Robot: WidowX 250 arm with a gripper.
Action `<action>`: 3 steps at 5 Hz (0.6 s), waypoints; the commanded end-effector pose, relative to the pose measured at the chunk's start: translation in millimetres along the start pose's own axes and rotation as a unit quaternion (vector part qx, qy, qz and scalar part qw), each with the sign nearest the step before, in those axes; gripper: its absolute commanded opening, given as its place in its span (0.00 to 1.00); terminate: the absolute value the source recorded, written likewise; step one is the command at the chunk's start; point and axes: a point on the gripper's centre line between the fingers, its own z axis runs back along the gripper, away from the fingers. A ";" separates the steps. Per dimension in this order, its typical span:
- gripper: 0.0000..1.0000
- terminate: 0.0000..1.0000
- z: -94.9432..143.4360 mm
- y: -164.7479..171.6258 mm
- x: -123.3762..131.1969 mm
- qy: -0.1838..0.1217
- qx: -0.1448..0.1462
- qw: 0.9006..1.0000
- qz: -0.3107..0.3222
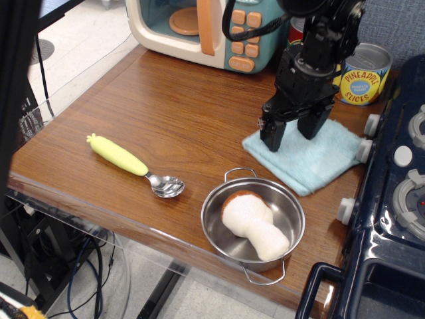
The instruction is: Move the blue cloth to behind the pan
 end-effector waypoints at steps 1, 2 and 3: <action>1.00 0.00 68.8 9.1 11.9 -0.028 -0.056 0.998 0.015; 1.00 0.00 75.8 15.1 10.7 -0.035 -0.060 0.997 0.017; 1.00 0.00 75.8 15.1 10.7 -0.035 -0.060 0.997 0.017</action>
